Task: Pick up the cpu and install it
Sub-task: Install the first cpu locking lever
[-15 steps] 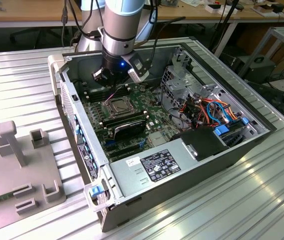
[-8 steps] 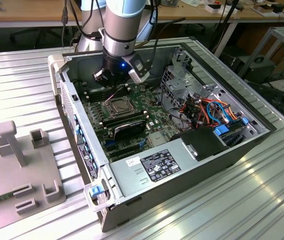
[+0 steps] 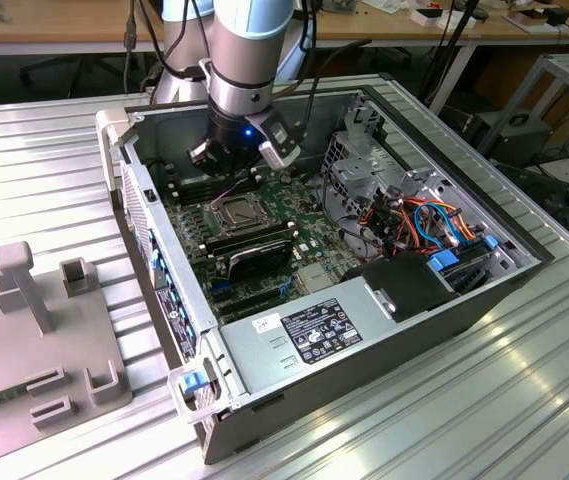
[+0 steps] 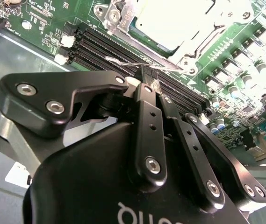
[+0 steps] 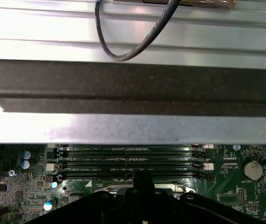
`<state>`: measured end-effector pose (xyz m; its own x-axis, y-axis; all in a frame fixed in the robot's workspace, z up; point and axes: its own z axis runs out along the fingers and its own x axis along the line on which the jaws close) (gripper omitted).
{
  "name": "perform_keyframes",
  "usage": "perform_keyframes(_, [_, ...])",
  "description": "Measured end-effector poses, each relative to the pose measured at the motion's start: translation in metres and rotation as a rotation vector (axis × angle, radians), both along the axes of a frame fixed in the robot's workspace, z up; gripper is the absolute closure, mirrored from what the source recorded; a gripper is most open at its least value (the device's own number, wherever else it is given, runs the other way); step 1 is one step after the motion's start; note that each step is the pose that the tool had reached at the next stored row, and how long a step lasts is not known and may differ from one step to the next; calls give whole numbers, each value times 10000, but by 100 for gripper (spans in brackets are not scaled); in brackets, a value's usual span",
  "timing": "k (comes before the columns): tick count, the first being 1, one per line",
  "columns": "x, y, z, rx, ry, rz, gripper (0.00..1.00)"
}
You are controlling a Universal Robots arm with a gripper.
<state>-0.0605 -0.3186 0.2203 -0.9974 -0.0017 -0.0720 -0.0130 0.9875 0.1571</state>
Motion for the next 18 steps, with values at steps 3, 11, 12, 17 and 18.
perform_keyframes(3, [22, 0, -16, 1, 0, 0, 89])
perform_keyframes(11, [34, 0, -53, 1, 0, 0, 89])
perform_keyframes(12, [38, 0, -65, 2, 0, 1, 89])
perform_keyframes(17, [51, 0, -97, 3, 0, 0, 89])
perform_keyframes(18, [54, 0, -103, 2, 0, 0, 89])
